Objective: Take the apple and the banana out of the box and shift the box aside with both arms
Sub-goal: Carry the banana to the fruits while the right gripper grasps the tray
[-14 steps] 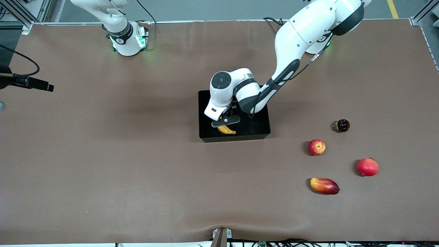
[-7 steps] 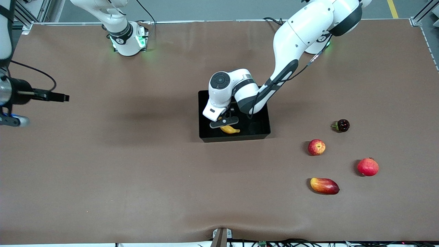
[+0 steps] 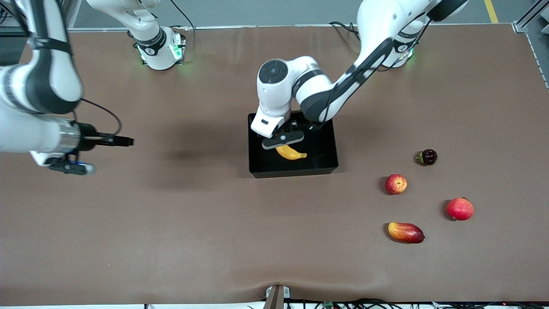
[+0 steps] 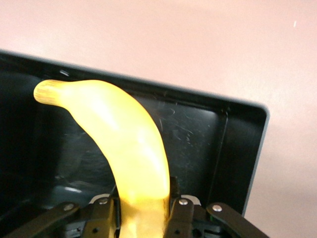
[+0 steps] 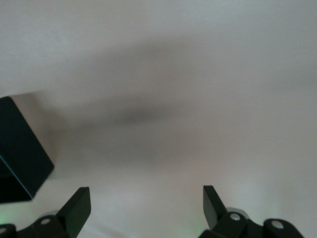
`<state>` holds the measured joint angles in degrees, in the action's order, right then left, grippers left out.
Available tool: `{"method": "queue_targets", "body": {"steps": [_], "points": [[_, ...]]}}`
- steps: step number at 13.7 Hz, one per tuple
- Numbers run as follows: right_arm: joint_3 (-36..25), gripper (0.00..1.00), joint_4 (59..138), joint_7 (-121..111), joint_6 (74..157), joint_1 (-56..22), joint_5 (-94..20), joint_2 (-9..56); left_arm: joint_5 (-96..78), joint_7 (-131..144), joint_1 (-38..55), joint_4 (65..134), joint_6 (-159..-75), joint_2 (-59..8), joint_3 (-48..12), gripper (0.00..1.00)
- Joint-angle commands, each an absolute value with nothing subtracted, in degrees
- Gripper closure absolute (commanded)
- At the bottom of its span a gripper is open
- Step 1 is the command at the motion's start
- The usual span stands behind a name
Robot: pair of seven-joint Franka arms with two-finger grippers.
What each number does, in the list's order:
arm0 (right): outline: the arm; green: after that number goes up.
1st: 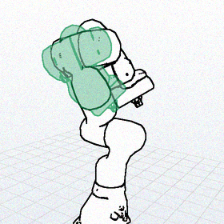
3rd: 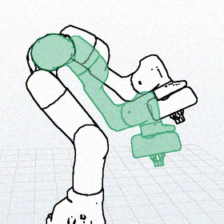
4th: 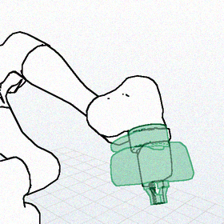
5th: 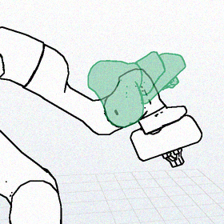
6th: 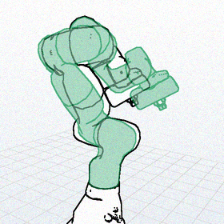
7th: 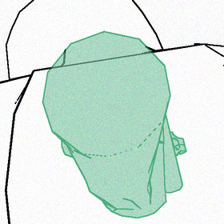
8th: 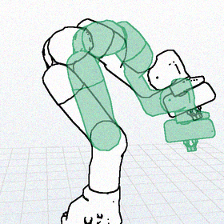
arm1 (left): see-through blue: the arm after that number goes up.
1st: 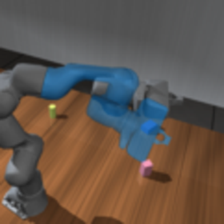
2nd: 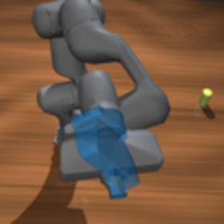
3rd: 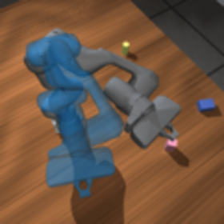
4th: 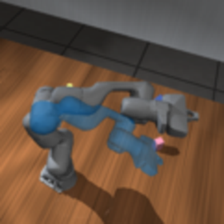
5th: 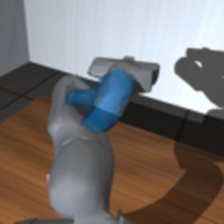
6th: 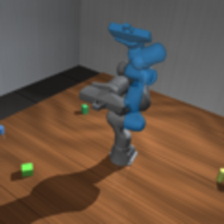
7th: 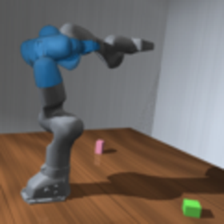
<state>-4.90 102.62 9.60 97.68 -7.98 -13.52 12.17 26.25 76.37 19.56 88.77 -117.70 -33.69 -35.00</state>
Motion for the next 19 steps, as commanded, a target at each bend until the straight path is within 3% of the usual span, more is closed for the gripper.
{"method": "queue_targets", "body": {"steps": [1,4,9,14,15,16,17,18,19], "points": [[-5.3,0.00,105.9,16.8,104.3,-14.9,-16.9,11.4,21.7,66.5,13.8,90.8,-111.6,-26.3,-35.3,1.00],[-5.3,0.00,105.9,25.4,114.5,-23.3,-17.0,15.9,15.8,46.1,3.4,92.6,-108.1,-21.2,-35.7,1.00],[-5.4,0.00,105.5,40.1,130.1,-38.1,-16.3,25.6,15.4,24.7,-10.3,94.9,-105.7,-20.2,-35.7,1.00],[-5.4,0.00,103.4,44.7,133.0,-44.2,-16.3,29.6,16.2,5.7,-21.5,95.5,-108.3,-23.9,-35.5,1.00],[-5.4,0.14,103.4,44.6,132.9,-44.9,-16.3,29.8,16.3,2.1,-22.8,95.9,-109.8,-25.0,-35.5,1.00],[-5.4,0.61,103.4,44.0,132.8,-45.3,-15.7,30.6,16.3,0.5,-24.1,96.1,-111.2,-25.7,-35.5,1.00],[-5.4,0.88,103.4,43.7,132.8,-45.0,-14.2,30.8,16.9,0.0,-24.3,96.1,-111.7,-26.6,-35.2,1.00],[-5.4,1.00,103.4,43.7,132.5,-44.6,-13.0,30.7,19.7,-0.3,-24.7,96.1,-112.9,-27.8,-35.1,1.00],[-5.4,1.00,103.4,43.7,132.4,-44.4,-12.9,30.7,23.0,-0.7,-25.6,96.2,-114.2,-29.2,-35.1,1.00]]}}
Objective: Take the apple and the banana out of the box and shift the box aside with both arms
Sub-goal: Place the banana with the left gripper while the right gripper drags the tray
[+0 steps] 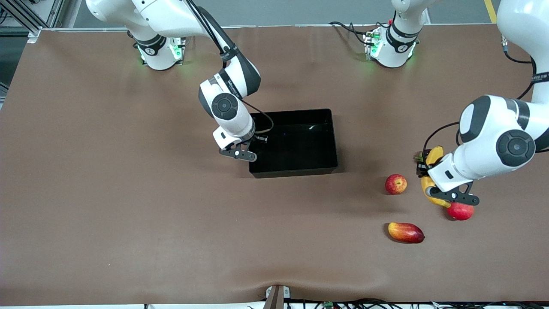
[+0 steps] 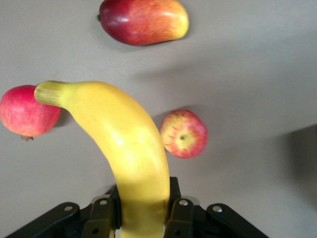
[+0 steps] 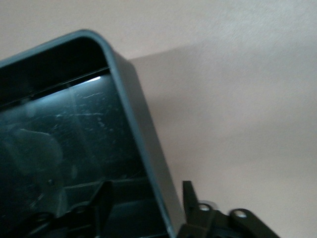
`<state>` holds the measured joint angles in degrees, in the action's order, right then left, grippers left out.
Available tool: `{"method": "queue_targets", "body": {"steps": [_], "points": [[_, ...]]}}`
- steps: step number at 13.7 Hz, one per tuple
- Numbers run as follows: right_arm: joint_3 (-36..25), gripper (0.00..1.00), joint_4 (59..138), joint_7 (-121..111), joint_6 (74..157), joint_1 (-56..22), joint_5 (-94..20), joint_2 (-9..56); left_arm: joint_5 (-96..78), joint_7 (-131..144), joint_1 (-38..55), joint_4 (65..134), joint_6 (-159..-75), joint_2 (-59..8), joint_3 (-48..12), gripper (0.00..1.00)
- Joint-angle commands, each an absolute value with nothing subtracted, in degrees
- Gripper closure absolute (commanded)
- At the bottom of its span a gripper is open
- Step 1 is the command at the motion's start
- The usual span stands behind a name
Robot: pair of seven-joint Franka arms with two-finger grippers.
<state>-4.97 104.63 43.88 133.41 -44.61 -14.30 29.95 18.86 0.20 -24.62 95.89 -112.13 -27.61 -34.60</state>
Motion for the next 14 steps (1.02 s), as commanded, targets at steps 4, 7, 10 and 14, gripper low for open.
{"method": "queue_targets", "body": {"steps": [4,7,10,14], "points": [[-5.5,1.00,102.2,43.3,130.4,-42.6,-13.0,30.2,24.5,-13.4,-29.4,96.0,-120.3,-35.0,-35.0,1.00],[-5.5,1.00,96.5,43.2,118.6,-39.8,-12.9,29.7,28.6,-17.7,-31.4,95.6,-124.2,-38.2,-34.9,1.00],[-5.6,1.00,93.2,38.4,105.6,-33.6,-13.0,25.1,29.4,-18.4,-32.4,95.8,-128.3,-41.6,-34.9,1.00],[-5.9,1.00,95.4,20.2,94.2,-19.0,-12.5,17.4,29.3,-17.8,-32.7,96.1,-129.7,-44.9,-34.8,1.00]]}}
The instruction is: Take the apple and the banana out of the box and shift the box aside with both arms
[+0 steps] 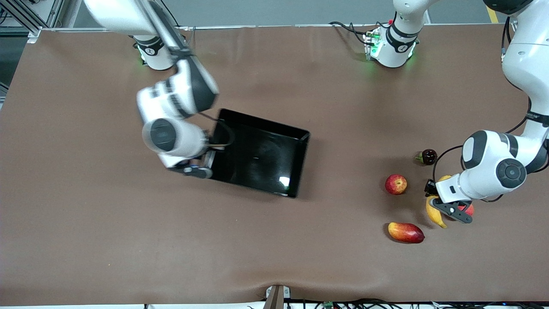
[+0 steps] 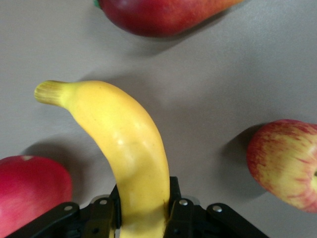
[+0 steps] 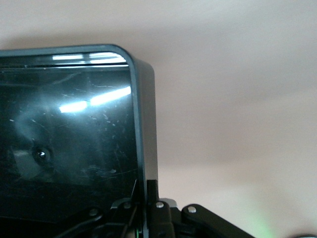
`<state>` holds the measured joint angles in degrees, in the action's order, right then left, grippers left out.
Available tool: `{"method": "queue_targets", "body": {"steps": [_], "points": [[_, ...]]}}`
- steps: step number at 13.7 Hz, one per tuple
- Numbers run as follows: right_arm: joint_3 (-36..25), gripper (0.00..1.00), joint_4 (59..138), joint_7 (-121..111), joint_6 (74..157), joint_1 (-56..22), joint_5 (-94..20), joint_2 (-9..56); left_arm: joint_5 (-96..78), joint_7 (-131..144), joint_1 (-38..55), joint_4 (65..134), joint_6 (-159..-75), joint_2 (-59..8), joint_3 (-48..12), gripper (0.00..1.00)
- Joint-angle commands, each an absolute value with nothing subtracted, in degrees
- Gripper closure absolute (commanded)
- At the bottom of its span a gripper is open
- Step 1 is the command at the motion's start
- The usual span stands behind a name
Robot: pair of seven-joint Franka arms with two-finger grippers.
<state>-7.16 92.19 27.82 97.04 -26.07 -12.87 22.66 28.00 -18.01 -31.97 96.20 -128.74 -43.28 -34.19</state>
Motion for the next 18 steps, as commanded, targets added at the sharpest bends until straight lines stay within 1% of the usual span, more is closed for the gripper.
{"method": "queue_targets", "body": {"steps": [1,2,3,4,5,6,8,9,10,13,16,17,18], "points": [[-6.1,1.00,97.5,13.9,94.2,-14.8,-10.7,15.6,29.3,-17.8,-33.0,96.1,-130.2,-45.7,-34.8,1.00],[-6.1,1.00,98.6,6.4,94.3,-10.8,-8.9,14.8,29.3,-17.8,-32.9,96.1,-130.5,-46.3,-34.8,1.00],[-6.2,1.00,99.3,0.6,94.5,-6.4,-8.4,14.6,29.2,-17.4,-32.9,96.0,-130.5,-46.8,-34.8,0.95],[-6.2,1.00,99.5,-4.7,94.7,-1.5,-8.4,14.9,29.2,-17.3,-32.8,95.8,-130.5,-47.2,-34.8,0.77],[-6.2,1.00,99.8,-9.0,95.7,1.3,-6.4,15.1,29.2,-17.1,-32.8,95.8,-130.5,-47.2,-34.8,0.53],[-6.2,1.00,100.7,-12.6,98.6,4.2,-3.7,15.3,29.2,-17.1,-32.9,95.7,-130.5,-47.0,-34.9,0.01],[-6.2,1.00,104.5,-18.9,105.7,8.3,-2.9,16.3,28.9,-15.1,-32.9,95.5,-129.8,-45.6,-35.0,0.00],[-6.2,1.00,105.9,-21.5,109.2,10.4,-2.8,17.3,28.9,-13.2,-33.0,95.5,-129.1,-44.0,-35.2,0.00],[-6.1,1.00,106.2,-23.4,110.9,12.6,-2.8,19.4,28.6,-11.4,-32.9,95.5,-126.8,-41.8,-35.5,0.00],[-6.1,1.00,106.4,-23.6,114.2,15.6,-2.8,23.4,27.6,-4.0,-33.0,95.4,-120.4,-33.5,-37.9,0.00],[-6.1,1.00,106.4,-23.6,115.7,16.6,-2.9,25.4,19.5,0.4,-32.8,94.6,-115.9,-24.2,-40.0,0.00],[-6.0,1.00,106.4,-23.6,115.9,17.2,-3.0,26.3,18.7,1.4,-32.6,93.5,-113.5,-22.3,-40.3,0.00],[-6.0,0.95,106.4,-23.6,115.9,17.5,-3.1,26.7,18.4,3.1,-32.7,92.5,-110.6,-20.9,-41.1,0.00]]}}
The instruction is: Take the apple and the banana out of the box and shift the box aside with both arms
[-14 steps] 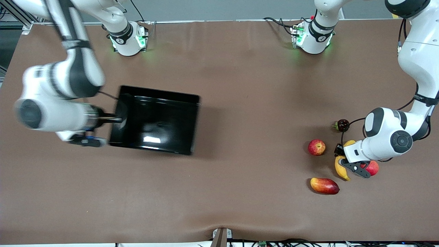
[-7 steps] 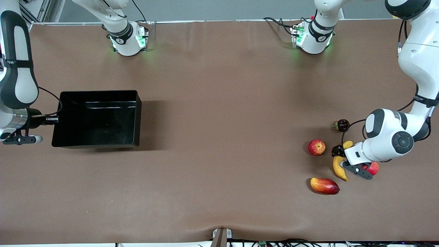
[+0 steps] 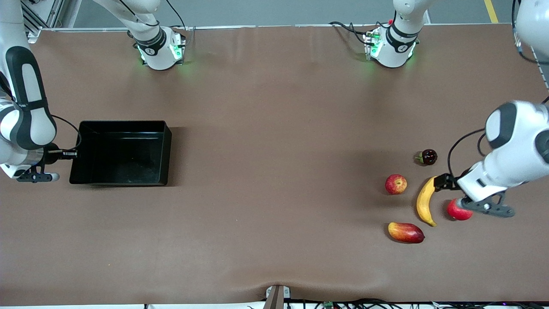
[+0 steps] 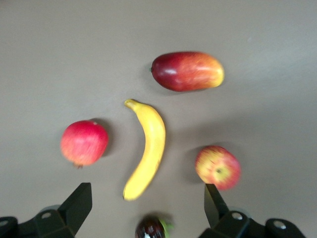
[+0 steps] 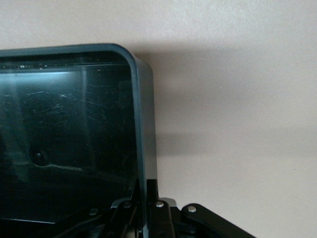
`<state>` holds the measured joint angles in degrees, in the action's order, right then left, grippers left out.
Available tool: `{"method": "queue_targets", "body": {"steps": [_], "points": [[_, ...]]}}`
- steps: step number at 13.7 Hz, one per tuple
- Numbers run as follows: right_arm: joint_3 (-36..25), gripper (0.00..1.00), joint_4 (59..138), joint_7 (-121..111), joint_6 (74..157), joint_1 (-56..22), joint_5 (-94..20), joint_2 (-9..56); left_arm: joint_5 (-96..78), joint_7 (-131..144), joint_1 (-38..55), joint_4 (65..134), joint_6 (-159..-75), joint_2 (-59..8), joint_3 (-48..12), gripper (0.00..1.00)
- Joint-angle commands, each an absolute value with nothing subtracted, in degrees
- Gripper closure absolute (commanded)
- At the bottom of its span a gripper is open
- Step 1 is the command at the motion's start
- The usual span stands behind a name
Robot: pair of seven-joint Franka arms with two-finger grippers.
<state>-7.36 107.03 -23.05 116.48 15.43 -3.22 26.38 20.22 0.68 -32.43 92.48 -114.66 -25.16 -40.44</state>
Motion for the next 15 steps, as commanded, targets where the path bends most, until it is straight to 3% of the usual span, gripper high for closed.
{"method": "queue_targets", "body": {"steps": [1,2,4,6,9,11,13,15], "points": [[-6.0,0.31,106.3,-23.5,115.7,17.5,-3.1,26.8,18.1,5.9,-32.8,91.0,-108.0,-19.2,-42.3,0.00],[-6.0,0.00,106.3,-23.5,115.2,17.5,-3.3,27.1,17.9,8.5,-32.7,89.8,-105.4,-17.0,-42.9,0.00],[-5.9,0.00,104.5,-23.4,113.3,17.1,-3.3,26.9,16.8,10.0,-32.7,86.2,-100.2,-14.9,-44.7,0.00],[-5.7,0.00,99.6,-23.3,104.5,17.0,-4.0,26.5,17.0,9.1,-32.7,81.2,-97.0,-14.6,-45.3,0.00],[-4.8,0.00,86.4,-23.2,89.4,15.7,-4.4,25.8,16.7,9.0,-32.9,80.0,-96.3,-11.6,-47.5,0.00],[-3.7,0.00,79.0,-23.4,85.8,14.3,-4.8,25.8,15.9,9.4,-32.5,80.2,-94.0,-8.7,-47.1,0.00],[-1.7,0.00,69.5,-23.3,77.2,12.5,-3.0,25.8,12.8,9.7,-30.0,80.2,-91.6,-6.9,-42.7,0.00],[-1.8,0.00,63.5,-23.2,72.5,8.4,2.3,25.6,7.1,9.7,-22.2,80.3,-89.5,-4.1,-31.5,0.00]]}}
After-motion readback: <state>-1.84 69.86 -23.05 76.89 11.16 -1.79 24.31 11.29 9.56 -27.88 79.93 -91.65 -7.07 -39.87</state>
